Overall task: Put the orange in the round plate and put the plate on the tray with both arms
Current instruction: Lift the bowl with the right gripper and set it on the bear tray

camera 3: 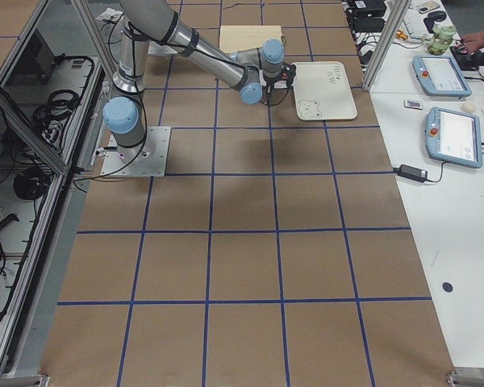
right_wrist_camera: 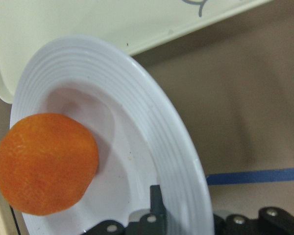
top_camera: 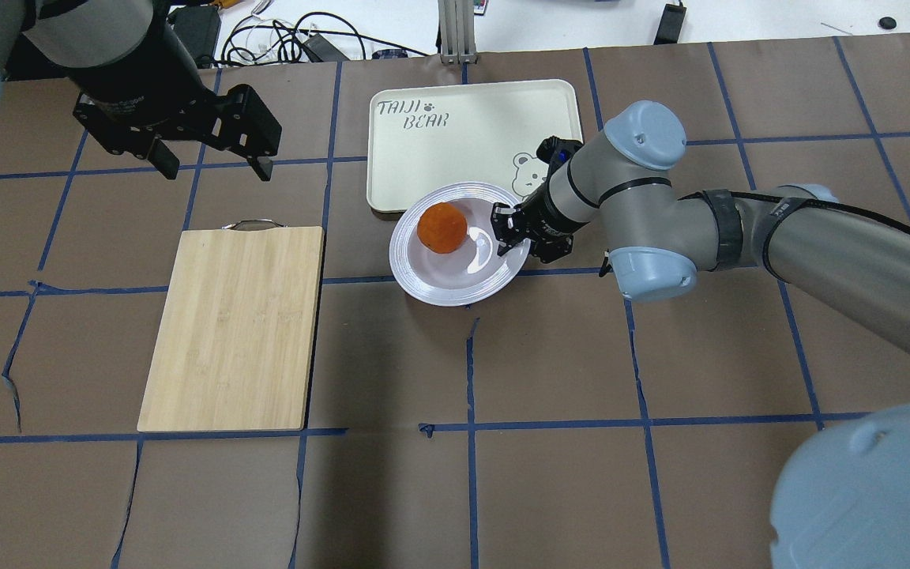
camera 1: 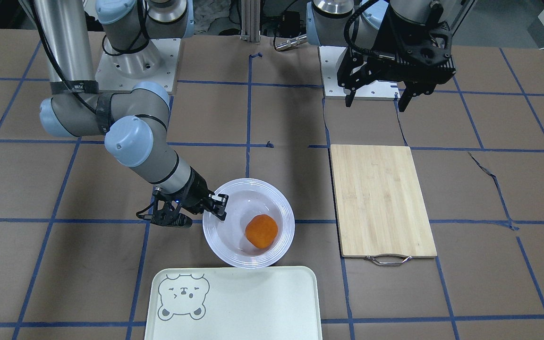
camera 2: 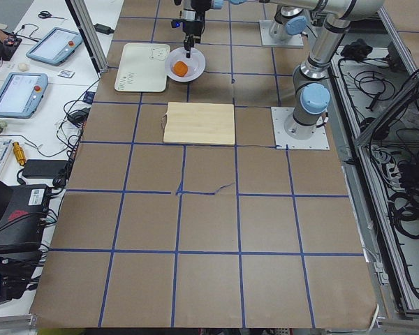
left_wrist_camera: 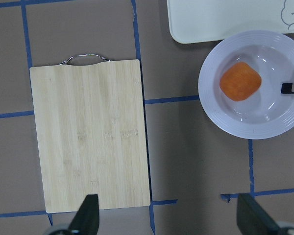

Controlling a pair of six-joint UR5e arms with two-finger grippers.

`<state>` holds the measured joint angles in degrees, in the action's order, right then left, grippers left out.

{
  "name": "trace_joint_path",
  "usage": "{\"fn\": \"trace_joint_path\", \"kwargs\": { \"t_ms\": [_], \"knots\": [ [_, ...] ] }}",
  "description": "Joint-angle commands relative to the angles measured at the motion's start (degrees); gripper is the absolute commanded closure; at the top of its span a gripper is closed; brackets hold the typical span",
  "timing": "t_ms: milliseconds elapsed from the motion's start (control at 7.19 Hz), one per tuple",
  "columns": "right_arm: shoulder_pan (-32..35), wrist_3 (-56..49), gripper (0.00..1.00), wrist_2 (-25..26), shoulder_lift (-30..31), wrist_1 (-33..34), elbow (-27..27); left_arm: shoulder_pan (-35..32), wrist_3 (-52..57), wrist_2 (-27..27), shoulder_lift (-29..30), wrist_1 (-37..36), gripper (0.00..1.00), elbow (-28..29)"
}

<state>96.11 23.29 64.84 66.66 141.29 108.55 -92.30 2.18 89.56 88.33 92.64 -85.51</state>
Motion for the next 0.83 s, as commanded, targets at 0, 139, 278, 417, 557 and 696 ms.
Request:
{"fn": "trace_joint_path", "kwargs": {
  "t_ms": [0,139,278,417,557,696],
  "knots": [
    [-0.6,2.7,0.91,-0.2,0.3,0.0,-3.2,0.1,0.0,0.0,0.0,0.0,0.00,0.0],
    [-0.7,3.0,0.91,0.0,-0.6,0.0,-6.6,0.1,-0.2,0.1,0.0,-0.1,0.00,-0.1],
    [-0.7,3.0,0.91,0.0,-3.5,-0.2,-11.4,0.1,-0.2,0.1,0.0,-0.1,0.00,-0.1],
    [-0.7,2.9,0.91,0.2,-7.8,-0.1,-17.0,0.1,-0.2,0.1,0.0,-0.1,0.00,-0.2],
    [-0.7,3.0,0.91,0.3,-12.6,-0.1,-22.7,0.1,0.0,0.2,0.2,-0.1,0.00,0.2],
    [-1.4,4.7,0.91,0.0,-16.5,-0.2,-27.3,0.2,0.1,0.2,0.2,-0.2,0.00,0.1]
  ]
}}
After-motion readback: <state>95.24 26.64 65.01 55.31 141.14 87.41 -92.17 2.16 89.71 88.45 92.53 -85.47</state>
